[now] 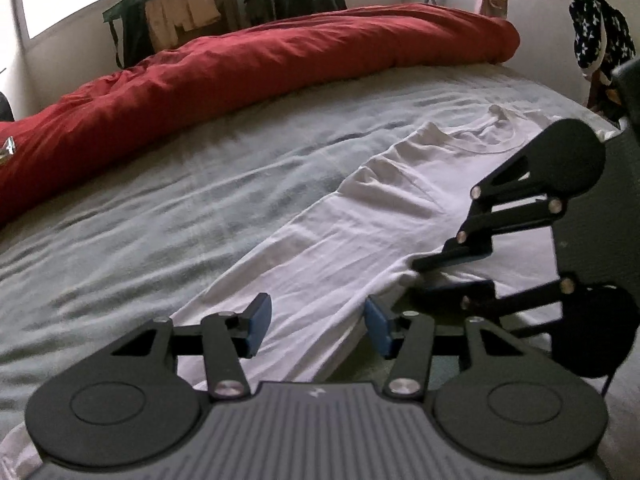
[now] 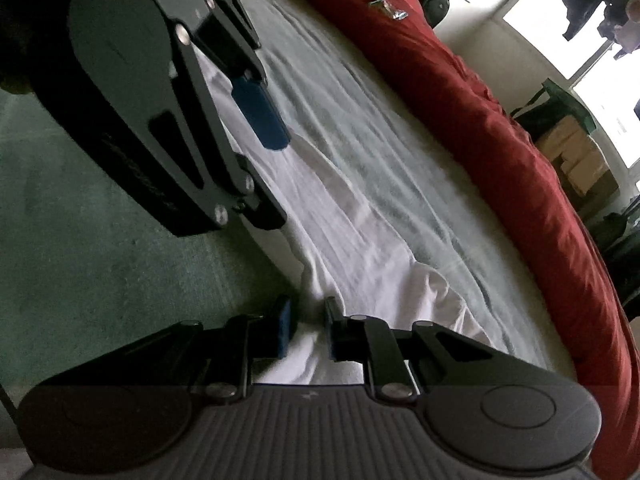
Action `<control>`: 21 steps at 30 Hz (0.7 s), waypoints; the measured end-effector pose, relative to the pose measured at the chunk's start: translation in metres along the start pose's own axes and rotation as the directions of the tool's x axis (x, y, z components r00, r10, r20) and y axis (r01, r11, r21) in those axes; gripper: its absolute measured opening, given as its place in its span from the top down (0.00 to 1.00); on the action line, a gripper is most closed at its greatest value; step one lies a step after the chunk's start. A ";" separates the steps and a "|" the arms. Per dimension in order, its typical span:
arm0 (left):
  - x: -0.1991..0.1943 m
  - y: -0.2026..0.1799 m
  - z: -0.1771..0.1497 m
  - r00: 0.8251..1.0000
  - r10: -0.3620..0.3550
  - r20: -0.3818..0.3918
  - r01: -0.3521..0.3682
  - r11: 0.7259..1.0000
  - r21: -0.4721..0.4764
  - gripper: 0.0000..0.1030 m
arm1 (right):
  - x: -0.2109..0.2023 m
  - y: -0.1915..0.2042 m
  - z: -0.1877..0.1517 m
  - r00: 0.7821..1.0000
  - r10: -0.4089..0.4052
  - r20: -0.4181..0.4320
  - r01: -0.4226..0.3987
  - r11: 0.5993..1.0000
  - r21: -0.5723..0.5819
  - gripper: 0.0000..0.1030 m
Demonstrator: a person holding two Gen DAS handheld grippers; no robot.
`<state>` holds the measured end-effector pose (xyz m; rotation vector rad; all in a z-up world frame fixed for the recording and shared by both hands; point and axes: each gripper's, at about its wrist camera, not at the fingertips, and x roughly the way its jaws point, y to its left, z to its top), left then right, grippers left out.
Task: Fold clothes
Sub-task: 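Grasp the folded shirt edge with the right gripper and pull it straight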
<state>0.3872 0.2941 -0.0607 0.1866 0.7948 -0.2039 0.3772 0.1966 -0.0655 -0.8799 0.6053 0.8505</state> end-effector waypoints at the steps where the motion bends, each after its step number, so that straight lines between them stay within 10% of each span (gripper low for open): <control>1: -0.004 0.001 0.000 1.000 0.000 0.001 0.000 1.000 -0.010 0.49 | 0.000 -0.002 0.000 1.000 0.008 -0.003 -0.008 1.000 0.013 0.90; 6: -0.028 0.010 0.001 0.999 0.015 0.028 -0.014 0.999 -0.041 0.42 | -0.009 -0.024 0.001 0.988 0.153 -0.004 -0.151 0.982 0.117 0.95; 11: -0.023 0.023 -0.001 0.999 0.046 -0.004 -0.046 0.996 -0.075 0.36 | -0.016 -0.050 -0.010 0.905 0.426 -0.024 -0.411 0.886 0.216 0.96; 17: -0.005 0.027 -0.018 0.980 0.070 -0.185 -0.084 0.994 -0.069 0.36 | -0.027 -0.071 -0.004 0.929 0.361 0.078 -0.366 0.876 0.314 0.93; 21: -0.018 0.035 -0.015 0.979 0.116 -0.167 -0.133 0.986 -0.095 0.37 | 0.000 -0.073 0.002 0.931 0.359 0.063 -0.354 0.846 0.400 0.91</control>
